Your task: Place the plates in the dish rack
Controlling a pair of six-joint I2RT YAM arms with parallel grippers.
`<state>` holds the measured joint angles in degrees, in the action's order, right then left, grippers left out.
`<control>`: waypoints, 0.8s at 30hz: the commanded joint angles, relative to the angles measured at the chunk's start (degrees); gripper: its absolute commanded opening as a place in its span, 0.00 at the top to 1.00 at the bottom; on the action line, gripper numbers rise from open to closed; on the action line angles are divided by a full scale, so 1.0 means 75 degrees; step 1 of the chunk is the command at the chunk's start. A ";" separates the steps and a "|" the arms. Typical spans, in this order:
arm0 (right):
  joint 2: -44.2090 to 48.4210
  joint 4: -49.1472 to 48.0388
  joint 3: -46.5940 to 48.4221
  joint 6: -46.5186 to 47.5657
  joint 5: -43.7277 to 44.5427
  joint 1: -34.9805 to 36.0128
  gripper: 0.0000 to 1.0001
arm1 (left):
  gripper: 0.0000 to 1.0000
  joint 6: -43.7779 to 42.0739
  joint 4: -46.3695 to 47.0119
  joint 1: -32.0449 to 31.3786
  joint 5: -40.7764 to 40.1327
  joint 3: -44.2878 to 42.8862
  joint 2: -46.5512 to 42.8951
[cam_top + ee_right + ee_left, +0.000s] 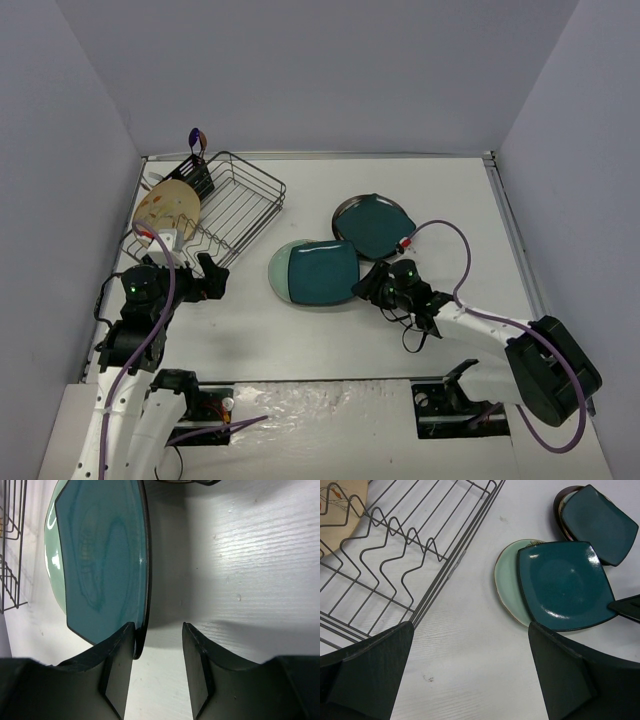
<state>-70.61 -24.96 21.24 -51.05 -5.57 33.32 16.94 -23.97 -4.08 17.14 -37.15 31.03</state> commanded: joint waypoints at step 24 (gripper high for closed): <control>-0.1853 -0.1699 0.1206 0.0806 -0.1084 -0.0313 0.62 | 0.03 -0.0056 0.0313 -0.0019 0.0129 -0.0285 0.0222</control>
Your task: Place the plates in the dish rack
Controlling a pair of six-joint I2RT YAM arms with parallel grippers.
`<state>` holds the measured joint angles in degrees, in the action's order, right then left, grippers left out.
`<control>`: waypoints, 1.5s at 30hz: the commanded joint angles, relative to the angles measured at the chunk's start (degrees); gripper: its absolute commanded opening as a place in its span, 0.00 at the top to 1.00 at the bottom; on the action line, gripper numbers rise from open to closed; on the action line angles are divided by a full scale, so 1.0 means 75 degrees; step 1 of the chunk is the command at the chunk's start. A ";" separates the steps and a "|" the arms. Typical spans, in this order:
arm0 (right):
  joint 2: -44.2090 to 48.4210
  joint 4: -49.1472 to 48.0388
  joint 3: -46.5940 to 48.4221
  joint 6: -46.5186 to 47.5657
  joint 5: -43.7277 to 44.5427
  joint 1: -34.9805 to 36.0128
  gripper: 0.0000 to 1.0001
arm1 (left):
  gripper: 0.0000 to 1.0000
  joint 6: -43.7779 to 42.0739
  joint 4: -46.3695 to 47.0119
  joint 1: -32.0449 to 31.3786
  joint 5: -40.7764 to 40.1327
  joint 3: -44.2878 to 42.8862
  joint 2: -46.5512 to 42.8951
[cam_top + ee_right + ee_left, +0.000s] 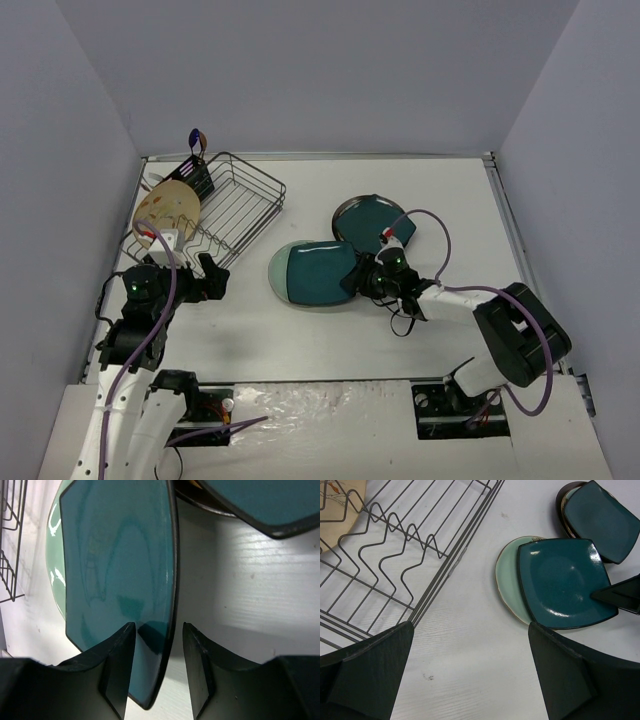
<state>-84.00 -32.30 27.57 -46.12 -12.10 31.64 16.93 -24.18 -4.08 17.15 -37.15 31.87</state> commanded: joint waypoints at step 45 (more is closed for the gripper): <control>0.2962 -0.3319 0.0497 -0.2439 -0.2831 -0.1078 1.00 | 0.03 0.4475 0.3897 -0.1575 0.0404 -0.0462 0.1363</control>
<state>-65.64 -34.99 29.16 -55.38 -27.94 23.84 45.12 -8.11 -11.17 23.19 -39.52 38.61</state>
